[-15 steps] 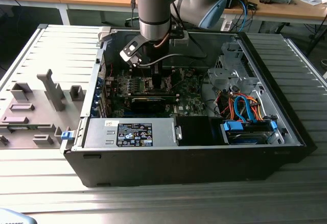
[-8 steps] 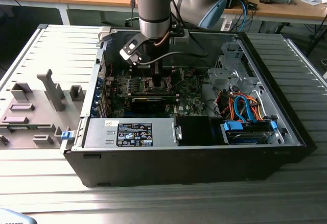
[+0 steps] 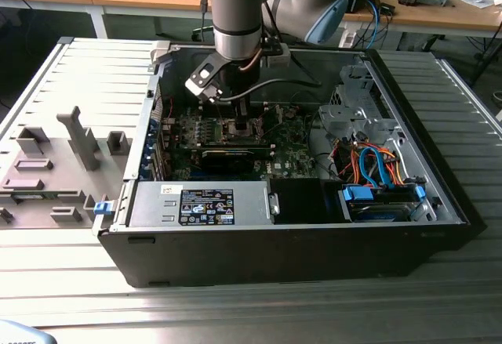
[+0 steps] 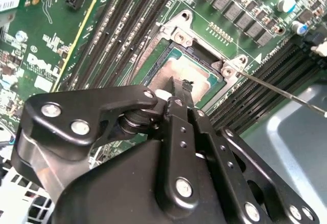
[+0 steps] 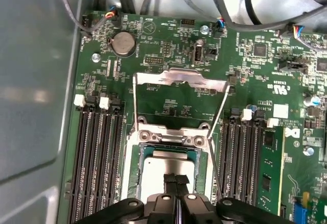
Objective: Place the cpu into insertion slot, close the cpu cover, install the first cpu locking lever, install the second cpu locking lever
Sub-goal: 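Place the cpu into insertion slot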
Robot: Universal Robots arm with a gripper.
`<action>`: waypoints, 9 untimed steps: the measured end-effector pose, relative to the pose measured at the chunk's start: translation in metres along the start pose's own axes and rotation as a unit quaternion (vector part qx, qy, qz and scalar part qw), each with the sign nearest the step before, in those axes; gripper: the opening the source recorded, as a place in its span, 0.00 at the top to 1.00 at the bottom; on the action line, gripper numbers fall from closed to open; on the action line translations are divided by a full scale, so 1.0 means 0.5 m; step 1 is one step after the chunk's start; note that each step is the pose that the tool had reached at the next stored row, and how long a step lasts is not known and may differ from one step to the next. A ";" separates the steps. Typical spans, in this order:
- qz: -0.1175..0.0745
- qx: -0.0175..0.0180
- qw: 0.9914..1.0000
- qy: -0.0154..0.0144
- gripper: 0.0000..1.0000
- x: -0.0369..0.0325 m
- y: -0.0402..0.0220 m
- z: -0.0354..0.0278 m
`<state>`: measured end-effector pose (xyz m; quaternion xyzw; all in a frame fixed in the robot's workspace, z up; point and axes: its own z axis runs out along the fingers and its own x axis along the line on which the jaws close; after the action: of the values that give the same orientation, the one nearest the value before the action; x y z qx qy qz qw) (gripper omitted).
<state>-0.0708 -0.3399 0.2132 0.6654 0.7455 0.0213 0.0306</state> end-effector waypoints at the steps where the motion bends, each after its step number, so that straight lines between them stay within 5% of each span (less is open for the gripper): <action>1: 0.000 0.000 1.000 0.000 0.89 0.000 0.000 0.001; 9: 0.000 0.002 1.000 0.000 0.89 0.000 -0.001 0.017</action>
<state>-0.0708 -0.3401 0.2048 0.6653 0.7457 0.0196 0.0293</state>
